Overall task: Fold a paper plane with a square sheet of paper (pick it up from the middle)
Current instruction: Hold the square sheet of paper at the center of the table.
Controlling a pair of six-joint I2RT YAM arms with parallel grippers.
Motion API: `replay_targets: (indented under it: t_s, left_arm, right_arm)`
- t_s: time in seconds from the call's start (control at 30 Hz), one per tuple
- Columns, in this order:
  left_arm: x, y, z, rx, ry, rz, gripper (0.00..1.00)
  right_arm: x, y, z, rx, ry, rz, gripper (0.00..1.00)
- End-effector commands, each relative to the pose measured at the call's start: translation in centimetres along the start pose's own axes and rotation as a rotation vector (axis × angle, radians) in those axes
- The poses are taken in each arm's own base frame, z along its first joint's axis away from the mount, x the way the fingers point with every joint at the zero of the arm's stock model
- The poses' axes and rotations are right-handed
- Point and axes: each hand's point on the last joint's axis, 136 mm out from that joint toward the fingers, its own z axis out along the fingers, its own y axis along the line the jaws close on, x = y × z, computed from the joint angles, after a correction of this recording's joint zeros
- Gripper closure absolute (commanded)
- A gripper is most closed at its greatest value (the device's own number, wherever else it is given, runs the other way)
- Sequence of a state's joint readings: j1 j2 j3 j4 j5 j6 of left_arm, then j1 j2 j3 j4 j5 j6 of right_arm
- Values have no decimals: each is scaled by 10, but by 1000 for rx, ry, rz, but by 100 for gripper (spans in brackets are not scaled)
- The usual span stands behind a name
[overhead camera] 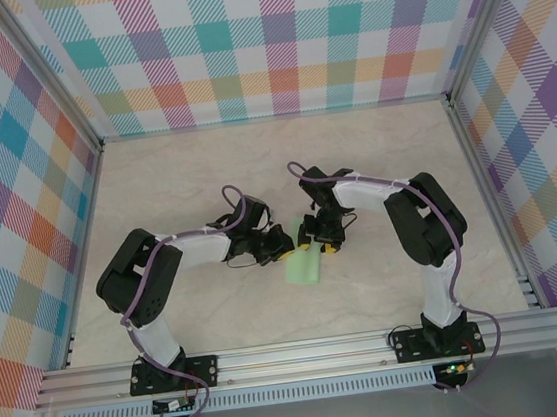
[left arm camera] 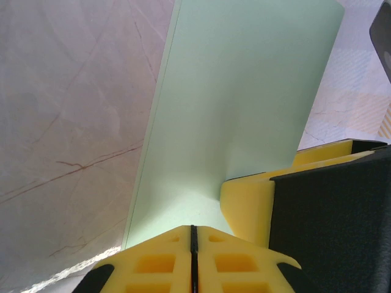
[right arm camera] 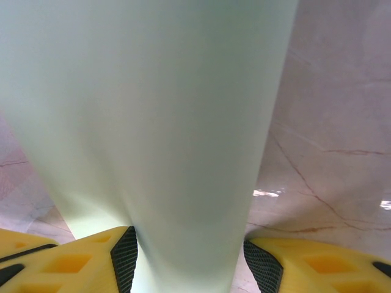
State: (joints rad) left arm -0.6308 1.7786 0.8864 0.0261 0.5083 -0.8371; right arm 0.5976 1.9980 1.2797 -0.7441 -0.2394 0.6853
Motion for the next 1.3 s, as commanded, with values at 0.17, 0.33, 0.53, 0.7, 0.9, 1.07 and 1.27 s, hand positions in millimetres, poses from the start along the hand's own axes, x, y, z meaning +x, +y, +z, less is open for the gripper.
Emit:
replay_targets:
  t_s: [0.17,0.33,0.53,0.7,0.9,1.07,1.27]
  left_arm:
    - [6,2,8,-8,40,13,92]
    - [8,7,11,-24,47,6,93]
    - [10,23,10,-100,43,-1,94]
    - [16,39,10,-157,55,-9,94]
    - [19,50,13,-178,60,-21,94]
    - [18,54,13,-192,45,-17,94]
    - [18,57,13,-199,40,-20,94]
  right_arm:
    - [7,-64,95,197,77,22,43]
    - [8,-65,96,199,78,20,43]
    - [8,-63,94,196,77,21,43]
    - [5,-43,70,134,41,-5,42]
    - [1,-2,6,-13,-91,-59,37]
    - [6,0,-46,-53,-239,-57,32]
    - [12,19,-68,-197,-315,-108,34]
